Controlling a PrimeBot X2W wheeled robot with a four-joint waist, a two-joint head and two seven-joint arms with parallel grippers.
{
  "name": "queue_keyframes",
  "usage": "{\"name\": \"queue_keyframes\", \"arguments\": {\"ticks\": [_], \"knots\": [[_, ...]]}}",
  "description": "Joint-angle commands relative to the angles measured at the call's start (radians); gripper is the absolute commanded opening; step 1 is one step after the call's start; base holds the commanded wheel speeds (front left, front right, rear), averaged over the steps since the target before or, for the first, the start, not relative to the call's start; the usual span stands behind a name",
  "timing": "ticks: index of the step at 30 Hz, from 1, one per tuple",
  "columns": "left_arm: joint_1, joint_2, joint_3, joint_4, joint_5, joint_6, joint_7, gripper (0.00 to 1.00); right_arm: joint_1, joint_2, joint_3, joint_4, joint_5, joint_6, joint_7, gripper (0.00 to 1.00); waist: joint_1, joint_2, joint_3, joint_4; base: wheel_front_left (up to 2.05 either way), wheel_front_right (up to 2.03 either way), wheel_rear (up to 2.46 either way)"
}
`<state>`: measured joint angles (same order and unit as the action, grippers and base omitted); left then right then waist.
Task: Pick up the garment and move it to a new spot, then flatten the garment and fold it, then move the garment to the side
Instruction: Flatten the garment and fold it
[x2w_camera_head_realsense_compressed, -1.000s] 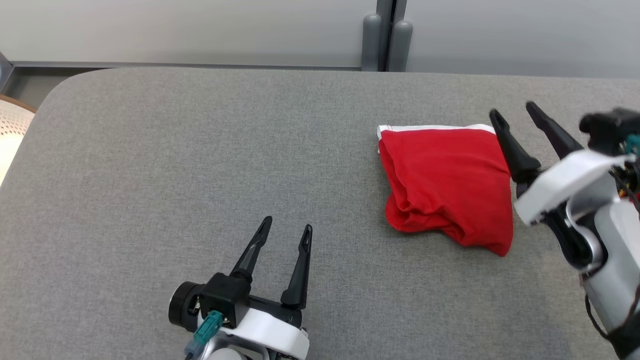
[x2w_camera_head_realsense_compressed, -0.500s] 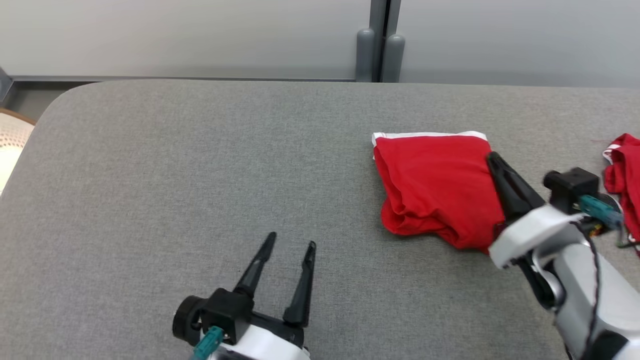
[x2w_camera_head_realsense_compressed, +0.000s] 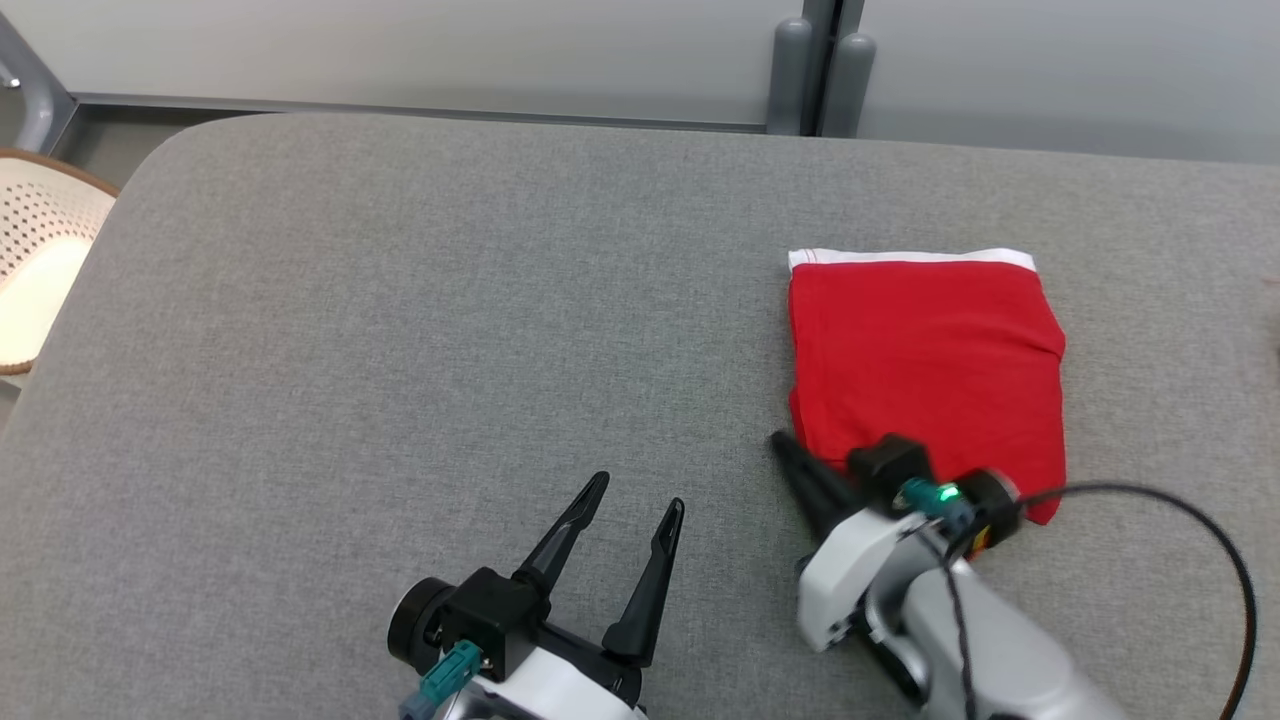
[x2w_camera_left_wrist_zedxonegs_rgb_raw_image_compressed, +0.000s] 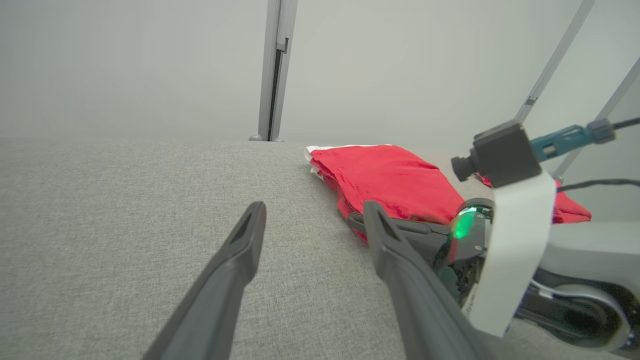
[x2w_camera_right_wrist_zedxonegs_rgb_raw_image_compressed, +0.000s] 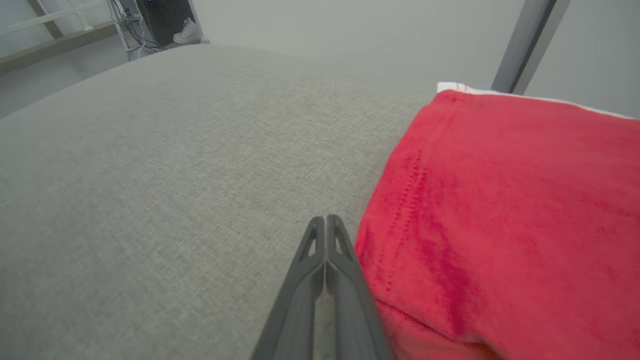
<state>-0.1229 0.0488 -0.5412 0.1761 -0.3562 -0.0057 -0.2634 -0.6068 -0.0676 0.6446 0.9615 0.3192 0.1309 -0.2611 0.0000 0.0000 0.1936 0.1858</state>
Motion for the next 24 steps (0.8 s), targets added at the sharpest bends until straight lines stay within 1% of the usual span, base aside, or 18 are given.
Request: {"name": "queue_keyframes", "arguments": {"ticks": [1, 4, 5, 6, 7, 8, 11, 14, 16, 22, 24], "knots": [[0.000, 0.004, 0.005, 0.002, 0.004, -0.001, -0.001, 1.00, 0.036, 0.012, 0.060, -0.068, 0.053, 0.000, -0.005, 0.00, 0.0000, 0.0000, -0.012, -0.012, 0.00, 0.00, 0.00], [0.010, 0.004, 0.014, -0.009, -0.001, 0.001, -0.001, 1.00, 0.061, 0.004, 0.119, -0.175, 0.112, -0.001, -0.005, 0.00, 0.0000, 0.0000, -0.033, -0.030, 0.00, 0.00, 0.00], [0.015, 0.004, 0.025, -0.016, -0.004, 0.009, -0.001, 1.00, 0.073, -0.007, 0.123, -0.212, 0.123, 0.000, -0.005, 0.15, 0.0000, 0.0000, -0.042, -0.037, 0.00, 0.00, 0.00], [0.021, 0.004, 0.037, -0.024, -0.006, 0.016, -0.001, 1.00, 0.087, -0.017, 0.119, -0.244, 0.128, 0.000, -0.004, 0.45, 0.0000, 0.0000, -0.053, -0.046, 0.00, 0.00, 0.00], [0.030, 0.004, 0.051, -0.032, -0.009, 0.025, -0.001, 1.00, 0.098, -0.025, 0.112, -0.282, 0.122, 0.000, -0.004, 1.00, 0.0000, 0.0000, -0.065, -0.055, 0.00, 0.00, 0.00], [0.030, 0.004, 0.051, -0.032, -0.009, 0.025, -0.001, 1.00, 0.098, -0.025, 0.112, -0.282, 0.122, 0.000, -0.004, 1.00, 0.0000, 0.0000, -0.065, -0.055, 0.00, 0.00, 0.00], [0.066, 0.004, 0.105, -0.049, -0.020, 0.055, -0.001, 1.00, 0.146, -0.043, 0.051, -0.386, 0.088, 0.000, -0.003, 1.00, 0.0000, 0.0000, -0.110, -0.084, 0.00, 0.00, 0.00], [0.104, 0.004, 0.164, -0.058, -0.012, 0.079, -0.001, 1.00, 0.214, -0.066, -0.029, -0.472, 0.040, 0.000, -0.003, 1.00, 0.0000, 0.0000, -0.159, -0.115, 0.00, 0.00, 0.00], [0.128, 0.003, 0.196, -0.064, 0.005, 0.088, -0.001, 1.00, 0.258, -0.075, -0.090, -0.522, 0.006, 0.000, -0.003, 1.00, 0.0000, 0.0000, -0.187, -0.135, 0.00, 0.00, 0.00], [0.174, 0.004, 0.302, -0.116, 0.054, 0.123, -0.001, 1.00, 0.370, -0.076, -0.283, -0.652, -0.074, 0.000, -0.003, 1.00, 0.0000, 0.0000, -0.223, -0.186, 0.00, 0.00, 0.00], [0.183, 0.003, 0.327, -0.130, 0.075, 0.128, -0.001, 1.00, 0.405, -0.072, -0.336, -0.683, -0.096, 0.000, -0.003, 1.00, 0.0000, 0.0000, -0.231, -0.196, 0.00, 0.00, 0.00]]}}
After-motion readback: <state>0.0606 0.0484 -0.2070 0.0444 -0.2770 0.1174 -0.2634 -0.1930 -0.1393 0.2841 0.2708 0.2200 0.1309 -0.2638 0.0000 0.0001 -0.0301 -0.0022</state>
